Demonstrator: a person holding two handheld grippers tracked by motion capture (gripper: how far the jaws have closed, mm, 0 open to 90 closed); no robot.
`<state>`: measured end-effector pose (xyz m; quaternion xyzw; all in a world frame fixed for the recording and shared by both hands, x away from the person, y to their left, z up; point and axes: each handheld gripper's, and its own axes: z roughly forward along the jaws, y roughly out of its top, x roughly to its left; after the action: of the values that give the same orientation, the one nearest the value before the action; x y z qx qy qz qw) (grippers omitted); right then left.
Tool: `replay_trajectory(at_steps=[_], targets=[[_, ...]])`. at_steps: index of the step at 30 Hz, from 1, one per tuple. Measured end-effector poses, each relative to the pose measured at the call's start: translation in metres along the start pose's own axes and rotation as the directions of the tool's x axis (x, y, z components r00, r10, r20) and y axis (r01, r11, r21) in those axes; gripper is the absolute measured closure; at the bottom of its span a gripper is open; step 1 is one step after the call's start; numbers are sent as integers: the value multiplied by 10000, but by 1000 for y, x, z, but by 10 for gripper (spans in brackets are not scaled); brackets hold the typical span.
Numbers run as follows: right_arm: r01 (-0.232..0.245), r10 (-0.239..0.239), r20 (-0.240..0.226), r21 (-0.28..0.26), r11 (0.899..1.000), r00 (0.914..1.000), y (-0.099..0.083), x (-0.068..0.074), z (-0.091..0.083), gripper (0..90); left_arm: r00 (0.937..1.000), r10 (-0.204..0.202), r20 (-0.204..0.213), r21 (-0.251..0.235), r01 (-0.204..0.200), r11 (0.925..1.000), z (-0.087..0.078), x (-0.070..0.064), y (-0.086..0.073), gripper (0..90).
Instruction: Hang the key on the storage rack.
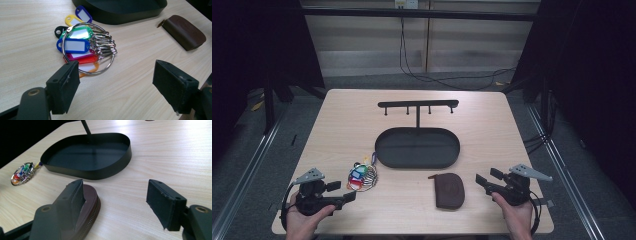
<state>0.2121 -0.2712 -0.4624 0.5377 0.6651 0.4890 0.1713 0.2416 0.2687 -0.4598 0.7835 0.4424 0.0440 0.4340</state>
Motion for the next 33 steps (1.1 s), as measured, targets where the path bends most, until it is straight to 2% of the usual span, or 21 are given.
replay_trajectory(at_steps=[10,13,15,20,24,27,28,29,30,33], targets=[[-139,139,50,31,9999,9999,-1,-1,0,299,10000,-52,76,123,51,9999,2,-1,0,249],[-127,126,90,65,9999,9999,-1,-1,0,286,9998,-28,218,155,25,9999,3,-1,0,249],[-94,93,99,91,9999,9999,-1,0,0,286,9997,-136,188,169,133,9998,4,-2,0,250],[-122,106,515,323,9994,9986,-2,4,0,226,9997,-148,195,120,146,9998,1,-3,2,251],[93,-130,624,601,9981,9980,1,8,2,206,9998,-108,151,146,106,9998,1,-4,5,268],[615,-676,696,871,9943,9953,4,16,0,195,10000,41,60,214,-43,9998,0,-6,8,294],[654,-711,632,879,9940,9955,2,17,-1,200,10000,41,60,214,-43,9998,0,-6,8,295],[654,-711,632,879,9940,9955,2,17,-1,200,10000,18,33,224,-19,9997,0,-7,8,295],[575,-614,632,619,9964,9961,-3,16,-3,204,10000,20,-10,216,-19,9998,0,-7,9,324],[350,-387,585,637,9974,9975,-7,13,-3,197,10000,-48,-10,260,48,9997,1,-5,11,355]])
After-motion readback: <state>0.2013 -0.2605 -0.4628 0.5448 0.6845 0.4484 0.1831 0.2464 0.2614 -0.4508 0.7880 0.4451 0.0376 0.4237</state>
